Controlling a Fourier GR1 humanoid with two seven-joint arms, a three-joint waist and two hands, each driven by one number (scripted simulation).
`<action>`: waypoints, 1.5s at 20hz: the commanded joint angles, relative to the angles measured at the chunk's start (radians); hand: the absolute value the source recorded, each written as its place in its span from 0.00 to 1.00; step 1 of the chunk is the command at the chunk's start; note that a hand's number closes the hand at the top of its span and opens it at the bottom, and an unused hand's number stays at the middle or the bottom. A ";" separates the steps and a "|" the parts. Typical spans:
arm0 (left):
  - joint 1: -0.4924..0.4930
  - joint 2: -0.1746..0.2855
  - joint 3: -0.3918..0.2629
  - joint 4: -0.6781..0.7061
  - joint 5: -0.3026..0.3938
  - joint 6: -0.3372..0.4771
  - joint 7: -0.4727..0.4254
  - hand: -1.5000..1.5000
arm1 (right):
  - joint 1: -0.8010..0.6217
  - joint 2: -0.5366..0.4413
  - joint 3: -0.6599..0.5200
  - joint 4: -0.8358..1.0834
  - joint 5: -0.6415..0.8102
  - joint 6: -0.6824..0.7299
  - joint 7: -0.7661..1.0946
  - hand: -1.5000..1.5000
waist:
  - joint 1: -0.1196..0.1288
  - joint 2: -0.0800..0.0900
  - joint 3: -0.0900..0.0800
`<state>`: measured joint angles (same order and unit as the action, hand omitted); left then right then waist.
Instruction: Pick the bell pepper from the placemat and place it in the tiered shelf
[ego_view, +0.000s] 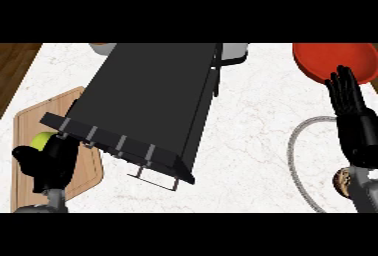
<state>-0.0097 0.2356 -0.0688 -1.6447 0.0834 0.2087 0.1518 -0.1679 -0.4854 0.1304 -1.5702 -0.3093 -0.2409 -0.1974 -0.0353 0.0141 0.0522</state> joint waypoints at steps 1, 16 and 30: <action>-0.033 0.041 -0.020 0.018 -0.025 -0.033 0.056 0.50 | 0.049 -0.066 -0.091 0.071 -0.034 0.043 -0.012 0.00 | 0.014 -0.011 -0.050; 0.033 0.031 -0.132 0.185 -0.061 -0.175 -0.084 0.50 | 0.077 -0.413 -0.344 0.807 -0.044 0.548 -0.341 0.00 | 0.060 -0.003 -0.046; -0.011 0.028 -0.103 0.262 -0.071 -0.191 -0.093 0.50 | 0.001 -0.651 -0.052 0.568 0.423 0.433 -0.052 0.00 | 0.058 -0.011 -0.056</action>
<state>-0.0084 0.2749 -0.1621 -1.3870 0.0250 0.0073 0.0429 -0.1406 -1.0760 0.0081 -0.9359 -0.0385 0.3122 -0.3514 0.0124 0.0023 -0.0032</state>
